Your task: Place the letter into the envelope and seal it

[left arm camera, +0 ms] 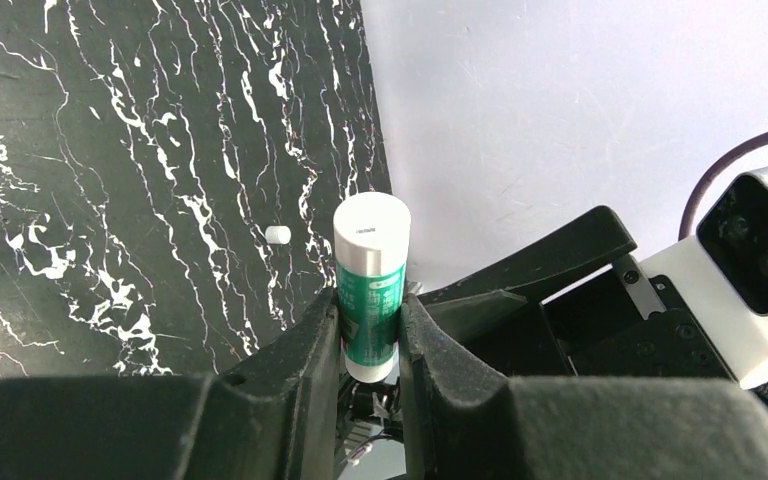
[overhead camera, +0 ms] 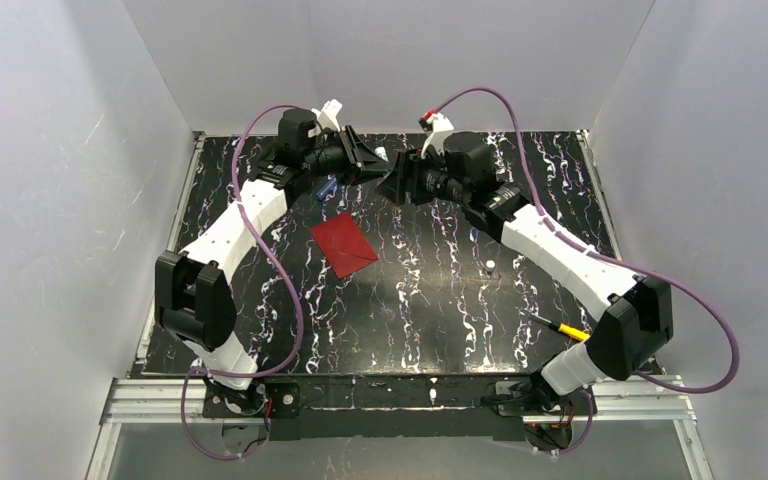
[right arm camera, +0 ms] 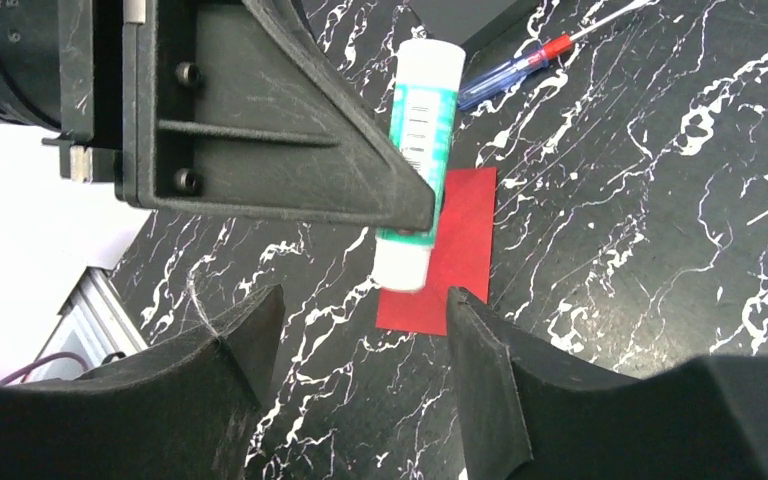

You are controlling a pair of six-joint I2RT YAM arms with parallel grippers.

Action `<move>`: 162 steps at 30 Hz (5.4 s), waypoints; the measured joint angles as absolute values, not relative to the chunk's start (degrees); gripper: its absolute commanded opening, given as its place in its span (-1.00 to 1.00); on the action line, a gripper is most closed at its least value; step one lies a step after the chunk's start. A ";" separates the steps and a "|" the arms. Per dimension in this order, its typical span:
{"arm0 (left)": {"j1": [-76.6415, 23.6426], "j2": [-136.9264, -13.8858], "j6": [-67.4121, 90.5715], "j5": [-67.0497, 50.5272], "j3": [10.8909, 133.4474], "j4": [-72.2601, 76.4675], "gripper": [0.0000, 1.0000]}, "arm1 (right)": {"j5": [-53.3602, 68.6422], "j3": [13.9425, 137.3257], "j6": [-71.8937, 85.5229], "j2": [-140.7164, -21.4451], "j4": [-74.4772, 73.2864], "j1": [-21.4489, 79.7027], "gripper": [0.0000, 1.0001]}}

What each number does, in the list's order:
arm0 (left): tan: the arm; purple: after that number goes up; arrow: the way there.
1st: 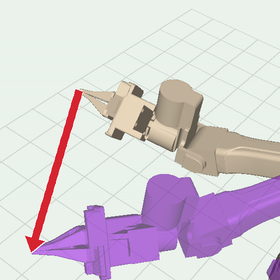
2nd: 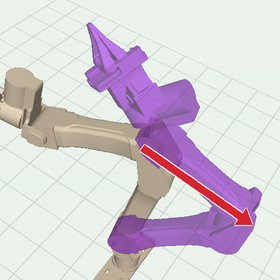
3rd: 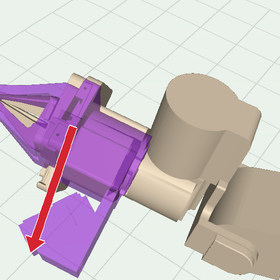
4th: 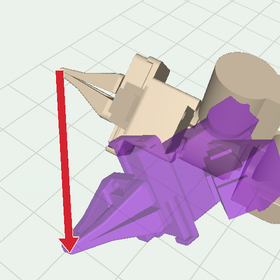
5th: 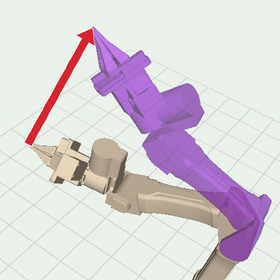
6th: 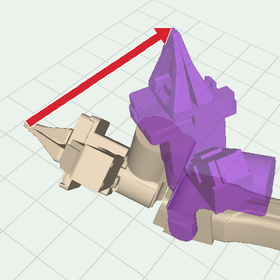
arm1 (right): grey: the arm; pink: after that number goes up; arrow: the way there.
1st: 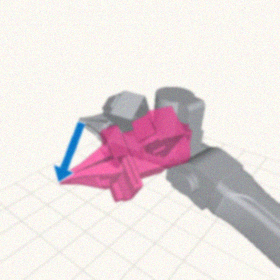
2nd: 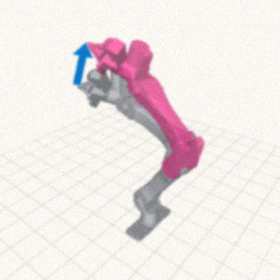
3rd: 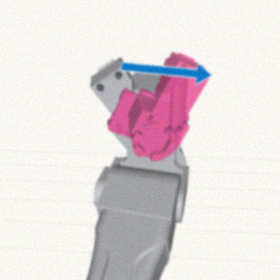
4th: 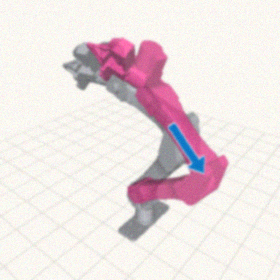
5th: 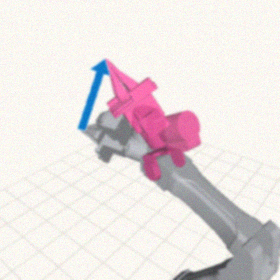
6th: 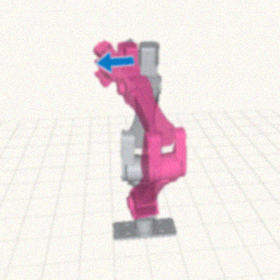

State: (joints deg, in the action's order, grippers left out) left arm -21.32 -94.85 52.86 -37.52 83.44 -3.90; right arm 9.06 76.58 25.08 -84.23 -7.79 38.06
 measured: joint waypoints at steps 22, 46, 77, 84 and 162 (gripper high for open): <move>-20.71 -94.74 55.31 -38.52 82.85 -1.30 -0.63 | 3.79 81.67 25.10 -88.66 -7.38 38.35 -0.74; -15.55 -86.89 53.12 -57.34 76.29 -5.50 0.13 | 29.06 80.07 0.21 -83.72 -14.59 37.41 -0.93; -15.55 -86.00 48.88 -53.43 71.20 -8.88 -1.00 | 30.30 78.08 8.36 -83.70 -16.64 31.81 0.70; -15.14 -83.83 45.89 -40.07 65.65 -8.16 -1.00 | 10.24 71.68 20.01 -78.70 -21.10 29.26 0.56; -15.77 -86.72 72.51 -45.74 71.75 8.08 -1.00 | 30.41 69.87 57.12 -81.69 11.64 24.01 -0.70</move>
